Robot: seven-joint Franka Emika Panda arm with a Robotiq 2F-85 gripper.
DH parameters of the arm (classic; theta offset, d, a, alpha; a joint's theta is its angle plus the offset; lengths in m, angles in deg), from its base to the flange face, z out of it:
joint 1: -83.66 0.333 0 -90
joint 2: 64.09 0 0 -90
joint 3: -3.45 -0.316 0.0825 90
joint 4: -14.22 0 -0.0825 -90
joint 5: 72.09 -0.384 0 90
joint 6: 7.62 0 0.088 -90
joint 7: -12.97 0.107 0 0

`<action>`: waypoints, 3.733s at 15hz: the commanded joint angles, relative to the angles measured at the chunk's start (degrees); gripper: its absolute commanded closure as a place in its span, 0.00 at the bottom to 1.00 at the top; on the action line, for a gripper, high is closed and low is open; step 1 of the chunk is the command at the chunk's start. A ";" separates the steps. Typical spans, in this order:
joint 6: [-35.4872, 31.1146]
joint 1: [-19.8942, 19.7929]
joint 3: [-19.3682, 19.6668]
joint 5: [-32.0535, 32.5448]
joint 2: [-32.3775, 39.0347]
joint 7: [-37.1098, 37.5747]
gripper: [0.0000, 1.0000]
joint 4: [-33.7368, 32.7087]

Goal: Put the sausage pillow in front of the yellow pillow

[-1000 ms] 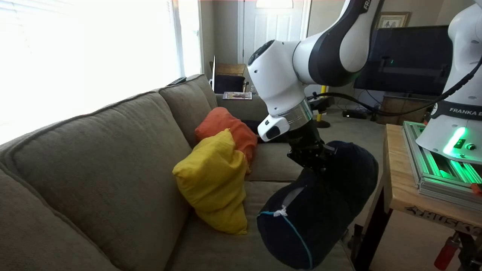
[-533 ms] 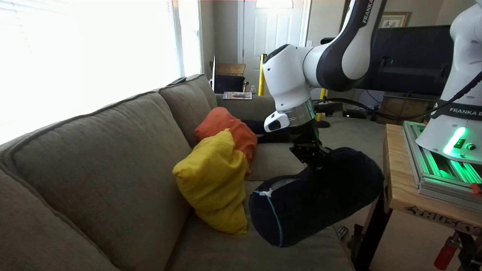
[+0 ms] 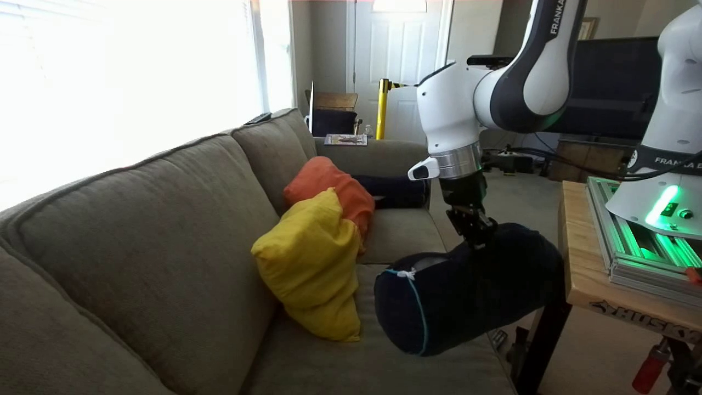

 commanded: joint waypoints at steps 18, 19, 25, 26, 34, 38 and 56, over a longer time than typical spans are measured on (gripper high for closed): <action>-11.13 -7.46 6.27 -9.02 5.80 11.57 0.99 -0.82; -12.05 -7.95 6.32 -10.06 5.92 12.76 0.99 -0.71; -17.04 -12.47 5.07 -17.68 7.62 18.69 0.99 -0.48; -17.70 -13.40 4.75 -18.99 7.62 19.46 0.99 -0.46; -22.93 -23.13 1.98 -28.39 9.44 23.23 0.99 -3.28; -26.62 -25.83 0.37 -31.47 11.78 26.58 0.99 -6.86; -23.52 -22.41 3.34 -33.52 24.99 36.71 0.99 -25.36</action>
